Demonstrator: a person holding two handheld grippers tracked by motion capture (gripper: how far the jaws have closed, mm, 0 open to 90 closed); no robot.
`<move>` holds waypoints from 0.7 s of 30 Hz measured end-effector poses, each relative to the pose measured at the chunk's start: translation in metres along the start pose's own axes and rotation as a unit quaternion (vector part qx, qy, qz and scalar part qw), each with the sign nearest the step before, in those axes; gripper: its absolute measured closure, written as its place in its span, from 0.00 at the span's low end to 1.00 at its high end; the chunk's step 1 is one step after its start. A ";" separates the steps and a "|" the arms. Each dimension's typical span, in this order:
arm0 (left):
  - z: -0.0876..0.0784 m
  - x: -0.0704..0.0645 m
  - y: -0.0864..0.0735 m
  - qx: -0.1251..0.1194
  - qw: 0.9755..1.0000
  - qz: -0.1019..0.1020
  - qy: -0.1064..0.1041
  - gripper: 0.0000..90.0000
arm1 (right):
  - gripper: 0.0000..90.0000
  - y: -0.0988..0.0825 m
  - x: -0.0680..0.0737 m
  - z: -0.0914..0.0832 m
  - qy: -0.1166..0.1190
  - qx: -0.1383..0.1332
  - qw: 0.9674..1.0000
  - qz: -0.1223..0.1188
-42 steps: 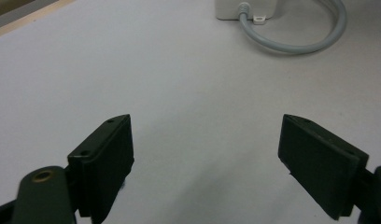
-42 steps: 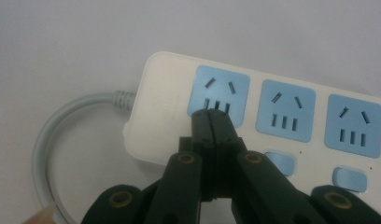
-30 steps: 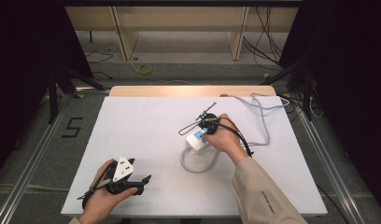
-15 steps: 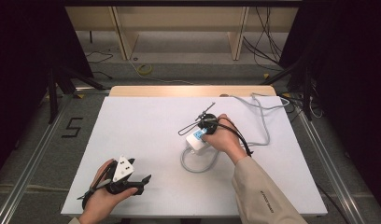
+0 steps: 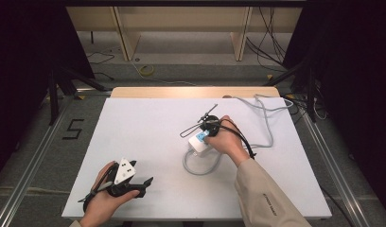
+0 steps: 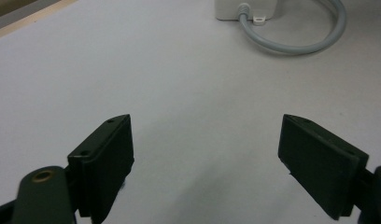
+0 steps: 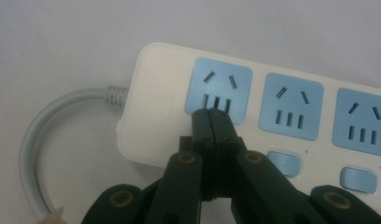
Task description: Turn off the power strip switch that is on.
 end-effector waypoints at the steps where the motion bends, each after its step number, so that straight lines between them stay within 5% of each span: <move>1: 0.000 0.000 0.000 0.000 1.000 0.000 0.000 0.20 | 1.00 0.000 0.000 0.000 -0.001 0.000 1.000 0.001; 21: 0.000 -0.001 0.000 -0.001 1.000 0.001 0.000 0.20 | 1.00 0.002 0.001 0.000 -0.005 0.016 1.000 0.006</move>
Point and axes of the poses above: each handheld gripper's, and its own axes: z roughly forward along the jaws, y roughly out of its top, x roughly to its left, the point moved 7 cm from there along z, roughly forward along the jaws, and after that the axes turned 8 degrees about x, right-handed, at the moved point
